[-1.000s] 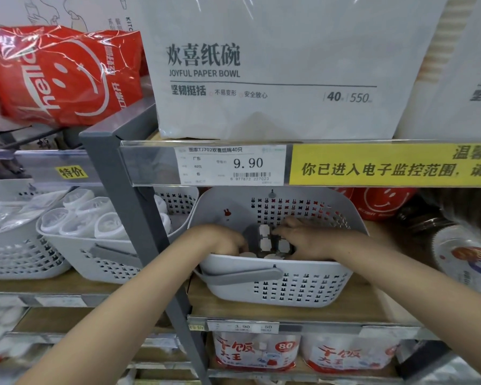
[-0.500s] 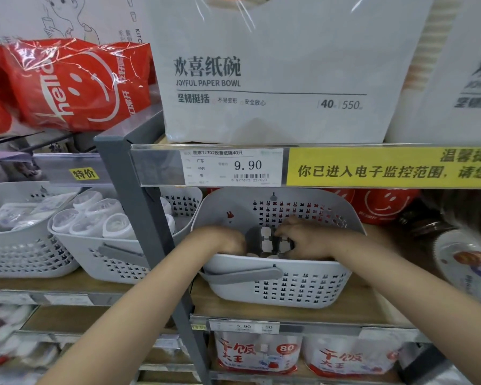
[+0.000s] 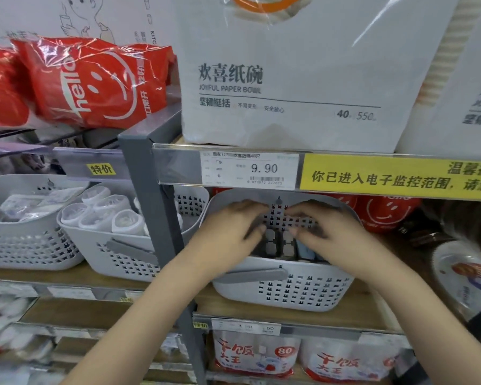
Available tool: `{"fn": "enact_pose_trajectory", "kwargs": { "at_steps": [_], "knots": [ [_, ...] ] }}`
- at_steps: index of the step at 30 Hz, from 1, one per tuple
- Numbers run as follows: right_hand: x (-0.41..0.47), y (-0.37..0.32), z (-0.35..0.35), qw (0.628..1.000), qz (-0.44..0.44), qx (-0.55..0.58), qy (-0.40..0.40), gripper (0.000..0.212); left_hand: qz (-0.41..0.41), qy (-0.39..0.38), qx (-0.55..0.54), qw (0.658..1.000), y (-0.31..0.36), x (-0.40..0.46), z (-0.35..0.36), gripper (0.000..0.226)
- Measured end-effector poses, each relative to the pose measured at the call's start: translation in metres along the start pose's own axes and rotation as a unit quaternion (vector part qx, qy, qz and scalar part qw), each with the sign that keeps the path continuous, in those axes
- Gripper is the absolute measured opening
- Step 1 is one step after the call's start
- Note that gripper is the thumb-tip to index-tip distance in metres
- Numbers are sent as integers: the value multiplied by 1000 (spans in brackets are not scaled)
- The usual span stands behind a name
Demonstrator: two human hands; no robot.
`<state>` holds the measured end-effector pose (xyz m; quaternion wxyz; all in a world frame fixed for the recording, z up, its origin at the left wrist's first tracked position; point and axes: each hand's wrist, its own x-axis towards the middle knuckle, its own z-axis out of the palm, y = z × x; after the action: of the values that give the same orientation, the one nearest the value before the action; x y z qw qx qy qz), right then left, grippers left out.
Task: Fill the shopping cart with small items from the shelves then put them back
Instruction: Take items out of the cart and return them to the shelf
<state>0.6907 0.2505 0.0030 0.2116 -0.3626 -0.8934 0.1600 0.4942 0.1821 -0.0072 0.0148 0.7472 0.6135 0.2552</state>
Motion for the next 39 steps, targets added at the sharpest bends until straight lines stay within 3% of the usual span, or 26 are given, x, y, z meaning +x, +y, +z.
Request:
{"fn": "enact_pose_trajectory", "kwargs": {
  "at_steps": [3,6,13,16,21,24,28,35,39],
  "knots": [
    [-23,-23,16,996,-42,19,81,29,64,9,41,997,4,-53,-20,39],
    [-37,-59,42,991,-65,54,104,29,40,-10,88,995,-14,-109,-41,39],
    [-36,-181,138,976,-161,144,18,19,-221,-6,158,962,-98,-278,-85,36],
    [-28,-236,195,966,-191,155,-80,19,-350,13,153,924,-116,-362,-105,37],
    [-18,-350,278,927,-274,140,-214,26,-603,99,84,787,-115,-495,-147,43],
    [-23,-421,323,895,-324,143,-270,27,-690,129,85,707,-108,-559,-170,42],
    [-39,-499,377,854,-386,150,-316,25,-747,183,80,634,-104,-641,-187,43],
    [-31,-575,452,812,-408,134,-395,28,-765,236,68,595,-145,-720,-213,42],
    [10,-605,499,817,-380,124,-417,26,-754,253,69,602,-206,-730,-236,43]
  ]
}}
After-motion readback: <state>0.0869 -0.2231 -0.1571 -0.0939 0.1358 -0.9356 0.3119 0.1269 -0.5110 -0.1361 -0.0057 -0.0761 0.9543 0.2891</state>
